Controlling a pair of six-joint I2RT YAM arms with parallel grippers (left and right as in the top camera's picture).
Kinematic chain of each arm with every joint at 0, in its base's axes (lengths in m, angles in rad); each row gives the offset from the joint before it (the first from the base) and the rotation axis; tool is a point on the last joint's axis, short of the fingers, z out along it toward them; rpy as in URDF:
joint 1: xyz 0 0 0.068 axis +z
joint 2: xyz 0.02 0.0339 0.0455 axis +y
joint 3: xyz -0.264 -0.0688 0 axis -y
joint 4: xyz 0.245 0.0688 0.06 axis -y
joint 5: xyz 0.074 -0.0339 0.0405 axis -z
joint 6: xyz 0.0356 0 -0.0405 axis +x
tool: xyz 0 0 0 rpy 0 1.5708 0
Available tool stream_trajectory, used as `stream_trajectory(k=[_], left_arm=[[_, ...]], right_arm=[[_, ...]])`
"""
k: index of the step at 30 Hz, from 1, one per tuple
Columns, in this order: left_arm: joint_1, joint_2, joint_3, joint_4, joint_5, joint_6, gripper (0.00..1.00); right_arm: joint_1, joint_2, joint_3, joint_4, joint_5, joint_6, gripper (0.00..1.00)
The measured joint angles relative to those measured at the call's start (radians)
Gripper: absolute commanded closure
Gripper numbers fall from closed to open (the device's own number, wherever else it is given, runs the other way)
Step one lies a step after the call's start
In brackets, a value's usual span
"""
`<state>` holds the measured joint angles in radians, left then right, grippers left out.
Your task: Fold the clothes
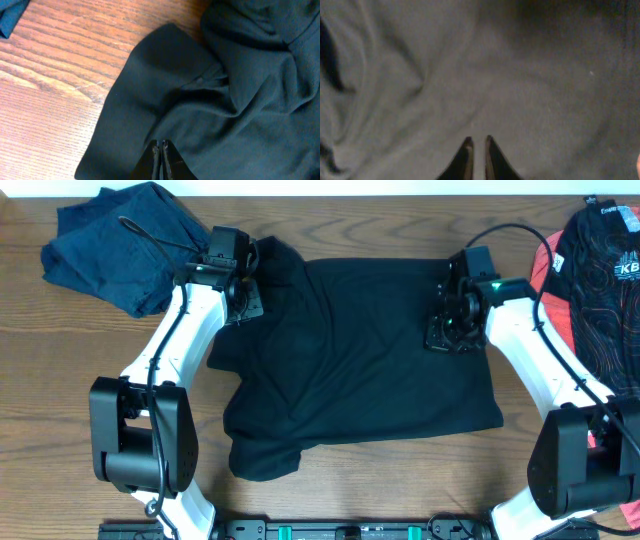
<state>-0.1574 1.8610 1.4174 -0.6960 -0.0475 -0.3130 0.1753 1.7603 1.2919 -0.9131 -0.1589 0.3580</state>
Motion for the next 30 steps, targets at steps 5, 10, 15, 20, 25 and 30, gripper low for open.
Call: stream_trajectory(k=[5, 10, 15, 20, 25, 30], left_arm=[[0.029, 0.025, 0.000, -0.004, 0.017, 0.001, 0.94], [0.079, 0.103, 0.000, -0.008, 0.092, 0.026, 0.94], [0.092, 0.155, -0.003, -0.012, 0.139, 0.031, 0.94], [0.090, 0.161, -0.003, -0.014, 0.155, 0.034, 0.94], [0.090, 0.164, -0.003, -0.014, 0.158, 0.034, 0.94], [0.090, 0.205, -0.003, -0.001, 0.157, 0.040, 0.94]], right_arm=[[0.000, 0.000, -0.080, 0.095, 0.002, 0.022, 0.99], [-0.012, 0.000, -0.107, 0.152, 0.014, 0.037, 0.99], [-0.050, 0.000, -0.108, 0.231, 0.044, 0.035, 0.99], [-0.099, 0.000, -0.108, 0.294, 0.060, 0.025, 0.99], [-0.128, 0.006, -0.108, 0.308, 0.061, 0.020, 0.99], [-0.132, 0.069, -0.108, 0.334, 0.057, 0.019, 0.99]])
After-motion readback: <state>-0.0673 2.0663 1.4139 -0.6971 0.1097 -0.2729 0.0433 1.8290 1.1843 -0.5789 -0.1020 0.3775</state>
